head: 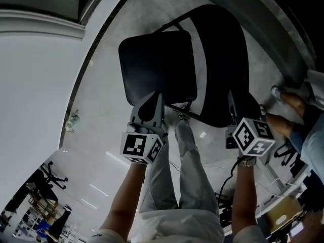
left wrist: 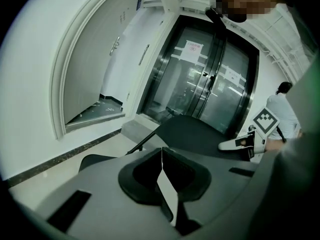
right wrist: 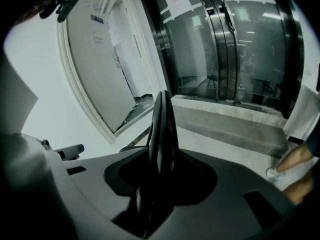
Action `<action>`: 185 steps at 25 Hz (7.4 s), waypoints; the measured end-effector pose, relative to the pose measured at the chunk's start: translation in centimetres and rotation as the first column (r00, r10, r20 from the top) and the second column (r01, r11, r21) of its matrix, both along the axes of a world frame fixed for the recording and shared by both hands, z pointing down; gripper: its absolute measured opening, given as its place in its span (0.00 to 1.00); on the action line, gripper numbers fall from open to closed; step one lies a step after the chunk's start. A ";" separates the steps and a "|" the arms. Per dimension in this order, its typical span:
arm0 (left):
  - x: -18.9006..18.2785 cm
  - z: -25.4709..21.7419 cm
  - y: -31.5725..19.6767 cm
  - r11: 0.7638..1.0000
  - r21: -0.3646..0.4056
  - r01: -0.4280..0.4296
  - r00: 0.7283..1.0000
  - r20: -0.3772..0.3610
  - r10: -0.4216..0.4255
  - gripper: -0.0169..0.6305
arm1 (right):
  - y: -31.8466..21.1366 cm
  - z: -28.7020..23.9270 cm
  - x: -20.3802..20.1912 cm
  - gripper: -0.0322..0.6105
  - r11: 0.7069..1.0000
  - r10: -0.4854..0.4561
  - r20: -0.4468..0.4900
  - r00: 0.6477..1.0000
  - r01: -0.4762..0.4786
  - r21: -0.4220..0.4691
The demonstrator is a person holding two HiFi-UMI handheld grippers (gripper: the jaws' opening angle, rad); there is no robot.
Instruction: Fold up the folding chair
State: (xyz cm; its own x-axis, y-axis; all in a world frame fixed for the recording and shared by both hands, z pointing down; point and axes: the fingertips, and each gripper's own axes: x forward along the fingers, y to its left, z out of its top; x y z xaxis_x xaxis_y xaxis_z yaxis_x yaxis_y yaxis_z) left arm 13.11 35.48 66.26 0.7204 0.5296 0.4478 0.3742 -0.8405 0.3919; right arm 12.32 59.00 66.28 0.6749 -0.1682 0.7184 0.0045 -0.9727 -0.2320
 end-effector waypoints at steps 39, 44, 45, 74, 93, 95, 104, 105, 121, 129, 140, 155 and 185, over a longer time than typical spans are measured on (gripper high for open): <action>0.0 34.5 -21.4 0.873 -0.462 0.157 0.843 0.524 0.126 0.46 | -0.5 -0.8 1.1 0.26 0.996 0.058 -0.002 0.998 -0.058 -0.066; -1.1 36.5 -19.8 0.854 -0.500 0.148 0.814 0.551 0.182 0.49 | -0.4 -0.1 1.3 0.27 0.997 0.059 0.000 0.998 -0.059 -0.052; -1.0 36.8 -19.6 0.851 -0.501 0.156 0.811 0.557 0.179 0.49 | -0.3 0.0 1.4 0.27 0.997 0.059 0.000 0.998 -0.059 -0.050; -1.4 34.2 -18.5 0.821 -0.525 0.226 0.811 0.567 0.140 0.55 | 4.7 3.7 2.5 0.26 0.991 0.027 -0.001 1.000 -0.026 0.127; -2.2 24.7 -0.7 0.851 -0.489 0.192 0.855 0.509 0.100 0.47 | 27.0 6.3 1.1 0.27 0.937 0.063 0.012 0.998 -0.063 0.342; -2.3 24.4 0.2 0.862 -0.468 0.195 0.853 0.514 0.086 0.47 | 28.1 6.9 1.0 0.27 0.929 0.073 0.017 0.997 -0.074 0.362; -2.6 21.7 3.9 0.869 -0.456 0.193 0.849 0.522 0.085 0.47 | 30.9 5.7 0.8 0.27 0.941 0.098 0.033 0.995 -0.103 0.322; -2.6 21.3 4.6 0.868 -0.459 0.190 0.849 0.521 0.090 0.47 | 31.1 5.3 0.7 0.27 0.943 0.100 0.031 0.994 -0.105 0.317; -4.2 14.0 13.7 0.911 -0.323 -0.256 0.791 0.472 0.389 0.47 | 30.4 -1.8 0.4 0.27 0.980 0.095 0.017 0.995 -0.096 0.174; -5.8 10.6 18.6 0.812 -0.266 -0.519 0.700 0.414 0.582 0.47 | 28.6 -6.1 0.8 0.27 0.988 0.084 -0.001 0.996 -0.083 0.128; -6.3 5.1 28.7 0.721 -0.230 -0.654 0.657 0.300 0.691 0.47 | 26.4 -11.8 0.3 0.27 0.995 0.099 -0.021 0.995 -0.099 0.001; -6.5 4.6 36.8 0.708 -0.165 -0.687 0.653 0.289 0.700 0.47 | 22.5 -15.1 0.4 0.27 0.997 0.073 -0.078 0.994 -0.073 -0.004; -8.0 3.8 29.0 0.911 -0.137 -0.388 0.828 0.382 0.410 0.39 | 5.2 -18.8 -2.1 0.16 0.988 -0.134 -0.190 0.972 0.117 -0.101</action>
State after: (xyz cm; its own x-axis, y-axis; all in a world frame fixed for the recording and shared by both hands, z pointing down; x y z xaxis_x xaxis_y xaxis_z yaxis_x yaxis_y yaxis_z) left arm 5.13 64.44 70.05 0.2103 0.7623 0.6121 0.4779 -0.6263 0.6159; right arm 10.26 64.16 47.45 0.7816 -0.2021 0.5901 -0.1560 -0.9793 -0.1288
